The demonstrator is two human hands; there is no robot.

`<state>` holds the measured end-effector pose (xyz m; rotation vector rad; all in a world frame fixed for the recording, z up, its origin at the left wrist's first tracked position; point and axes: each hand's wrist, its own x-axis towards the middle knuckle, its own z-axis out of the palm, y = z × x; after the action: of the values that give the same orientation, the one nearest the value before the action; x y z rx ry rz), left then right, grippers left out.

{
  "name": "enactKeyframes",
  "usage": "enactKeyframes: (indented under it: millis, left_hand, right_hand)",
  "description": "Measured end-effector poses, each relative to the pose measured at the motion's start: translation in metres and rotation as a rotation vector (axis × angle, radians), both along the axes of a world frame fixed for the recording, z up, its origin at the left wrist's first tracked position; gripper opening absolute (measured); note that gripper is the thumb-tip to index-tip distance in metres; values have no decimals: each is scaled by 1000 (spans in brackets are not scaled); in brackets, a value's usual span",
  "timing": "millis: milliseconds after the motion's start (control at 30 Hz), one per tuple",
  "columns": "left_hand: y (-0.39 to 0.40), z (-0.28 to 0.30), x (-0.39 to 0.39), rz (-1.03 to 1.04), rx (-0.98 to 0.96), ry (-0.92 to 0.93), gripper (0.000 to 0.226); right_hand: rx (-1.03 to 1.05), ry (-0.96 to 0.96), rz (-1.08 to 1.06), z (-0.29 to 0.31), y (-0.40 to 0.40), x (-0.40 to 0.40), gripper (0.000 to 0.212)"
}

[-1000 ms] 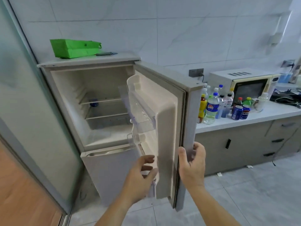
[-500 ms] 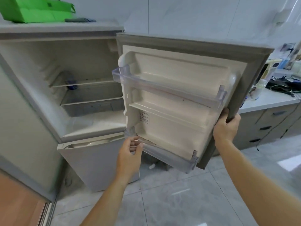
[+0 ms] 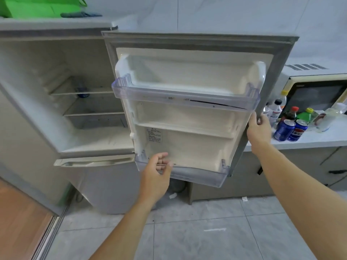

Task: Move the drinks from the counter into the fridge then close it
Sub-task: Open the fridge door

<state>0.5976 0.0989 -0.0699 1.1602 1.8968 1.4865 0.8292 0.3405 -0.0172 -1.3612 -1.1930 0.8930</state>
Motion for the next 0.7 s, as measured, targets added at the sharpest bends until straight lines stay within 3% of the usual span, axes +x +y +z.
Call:
enactKeyframes:
  millis: [233,500,700]
  left_hand:
    - [42,-9,52,59,-51,-39,21]
    - [90,-24,71,3,-90,-63,18]
    - [139,-30,106,-166,-98,-80,17]
  right_hand:
    - [-9,-58,191,6,71,7,10]
    - [40,-67,148,-16,82,7,35]
    - [-10,-93,157,-8,76,19,37]
